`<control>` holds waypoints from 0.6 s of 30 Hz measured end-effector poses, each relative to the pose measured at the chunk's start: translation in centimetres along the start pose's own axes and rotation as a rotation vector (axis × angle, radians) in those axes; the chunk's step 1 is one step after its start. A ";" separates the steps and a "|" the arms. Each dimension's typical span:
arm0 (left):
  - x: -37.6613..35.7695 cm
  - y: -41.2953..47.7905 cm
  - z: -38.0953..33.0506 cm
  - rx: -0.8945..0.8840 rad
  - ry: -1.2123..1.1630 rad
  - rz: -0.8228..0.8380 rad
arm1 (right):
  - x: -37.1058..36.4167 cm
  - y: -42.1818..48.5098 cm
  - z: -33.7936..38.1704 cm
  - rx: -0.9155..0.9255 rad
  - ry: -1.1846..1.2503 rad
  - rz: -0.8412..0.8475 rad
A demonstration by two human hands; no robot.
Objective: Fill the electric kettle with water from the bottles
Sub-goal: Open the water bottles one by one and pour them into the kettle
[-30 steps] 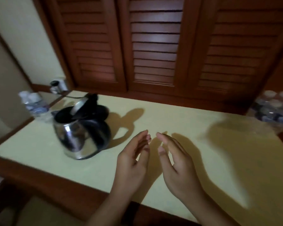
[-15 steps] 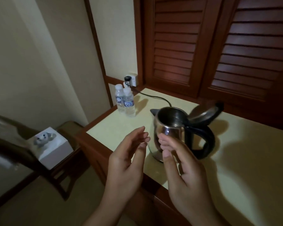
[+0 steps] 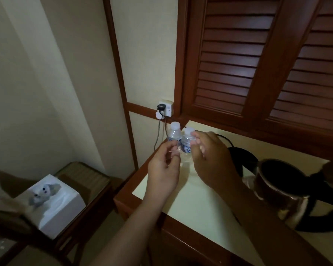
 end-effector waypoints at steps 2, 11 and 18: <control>0.4 0.8 1.0 0.017 0.006 -0.018 | -1.9 2.7 0.0 -0.028 -0.159 -0.010; 3.0 -0.3 2.8 0.040 -0.034 0.034 | -3.9 5.9 -0.3 -0.087 -0.543 0.066; 2.1 -1.1 -1.2 -0.131 0.012 0.275 | 1.7 1.9 3.7 0.096 -0.368 0.004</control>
Point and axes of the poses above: each hand's wrist, its own y-axis towards the middle knuckle, its own x-axis out of the back of the hand, z = x × y, the point moved 4 cm from there along y, towards the middle knuckle, and after that the axes turned 14 degrees about -x, right-handed, at the moved point
